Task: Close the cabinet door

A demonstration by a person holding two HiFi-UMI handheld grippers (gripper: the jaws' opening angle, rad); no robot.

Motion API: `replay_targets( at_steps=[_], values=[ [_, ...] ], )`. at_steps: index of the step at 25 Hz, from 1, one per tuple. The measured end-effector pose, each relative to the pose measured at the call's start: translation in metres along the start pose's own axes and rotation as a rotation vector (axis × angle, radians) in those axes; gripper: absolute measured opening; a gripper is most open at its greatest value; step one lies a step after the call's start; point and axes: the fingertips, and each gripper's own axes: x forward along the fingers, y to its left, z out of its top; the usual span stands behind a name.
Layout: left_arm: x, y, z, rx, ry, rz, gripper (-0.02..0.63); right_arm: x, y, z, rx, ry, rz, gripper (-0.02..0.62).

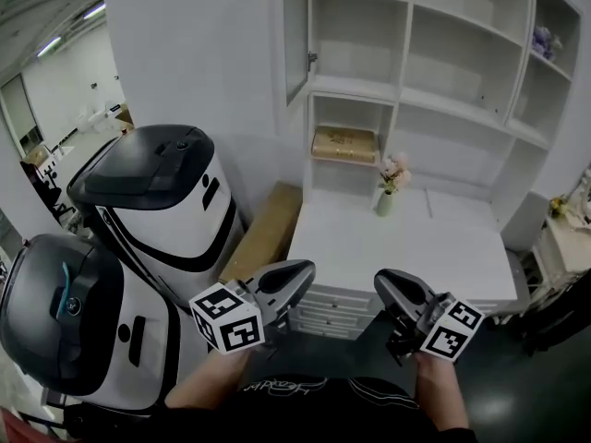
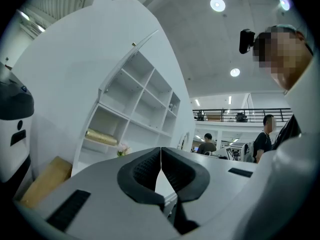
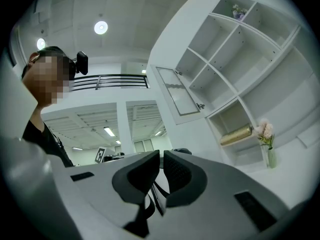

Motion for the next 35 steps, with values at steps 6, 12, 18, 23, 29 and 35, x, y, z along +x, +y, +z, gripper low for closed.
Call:
replay_targets(
  at_steps=[6,12,18,23,29,35],
  values=[
    [0.023,0.06,0.027,0.03,-0.025,0.028,0.023,0.033,-0.046,-0.003,0.014,0.022,0.005,0.054],
    [0.043,0.102,0.06,0.082,-0.082,0.1,0.023,0.052,-0.09,0.009,0.017,0.031,0.015,0.054],
    [0.057,0.136,0.114,0.196,-0.157,0.194,0.025,0.08,-0.127,0.04,-0.003,0.037,0.084,0.054],
    [0.065,0.165,0.154,0.243,-0.205,0.272,0.04,0.099,-0.148,0.063,-0.02,0.043,0.143,0.054],
    [0.079,0.185,0.182,0.298,-0.221,0.308,0.188,0.104,-0.167,0.08,-0.049,0.059,0.196,0.054],
    [0.102,0.202,0.202,0.336,-0.197,0.324,0.225,0.101,-0.187,0.086,-0.059,0.069,0.239,0.054]
  ],
)
